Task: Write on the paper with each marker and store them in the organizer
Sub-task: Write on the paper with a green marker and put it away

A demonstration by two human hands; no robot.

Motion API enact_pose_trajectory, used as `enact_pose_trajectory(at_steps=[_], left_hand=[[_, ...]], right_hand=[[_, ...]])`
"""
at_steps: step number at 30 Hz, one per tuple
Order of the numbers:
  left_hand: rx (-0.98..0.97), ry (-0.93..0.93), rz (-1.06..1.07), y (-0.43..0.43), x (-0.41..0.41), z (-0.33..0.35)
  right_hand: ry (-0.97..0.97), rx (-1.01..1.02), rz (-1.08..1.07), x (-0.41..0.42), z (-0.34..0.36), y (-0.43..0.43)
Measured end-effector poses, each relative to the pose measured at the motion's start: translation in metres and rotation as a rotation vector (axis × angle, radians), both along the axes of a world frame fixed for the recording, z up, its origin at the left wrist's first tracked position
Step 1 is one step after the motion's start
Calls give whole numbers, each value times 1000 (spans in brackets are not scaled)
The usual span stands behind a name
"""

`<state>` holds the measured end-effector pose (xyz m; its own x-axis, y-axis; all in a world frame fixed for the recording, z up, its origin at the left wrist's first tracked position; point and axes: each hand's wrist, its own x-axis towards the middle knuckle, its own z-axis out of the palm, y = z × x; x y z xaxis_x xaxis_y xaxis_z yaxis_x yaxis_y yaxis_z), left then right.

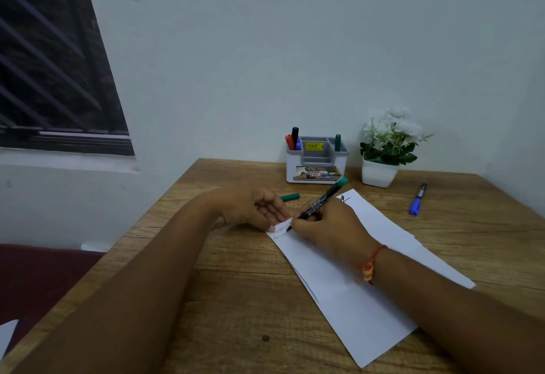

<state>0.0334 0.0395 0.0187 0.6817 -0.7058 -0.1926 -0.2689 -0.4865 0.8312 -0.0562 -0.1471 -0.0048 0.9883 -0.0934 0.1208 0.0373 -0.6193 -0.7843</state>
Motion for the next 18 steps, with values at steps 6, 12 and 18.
enact_pose_trajectory(at_steps=[6,12,18], left_hand=[[-8,0,-11,0,0,-1],[-6,7,-19,-1,0,0],[-5,-17,-9,0,-1,0]], right_hand=[[9,-25,-18,2,-1,0],[-5,-75,-24,6,-3,-1],[-1,60,-34,8,-3,-7]])
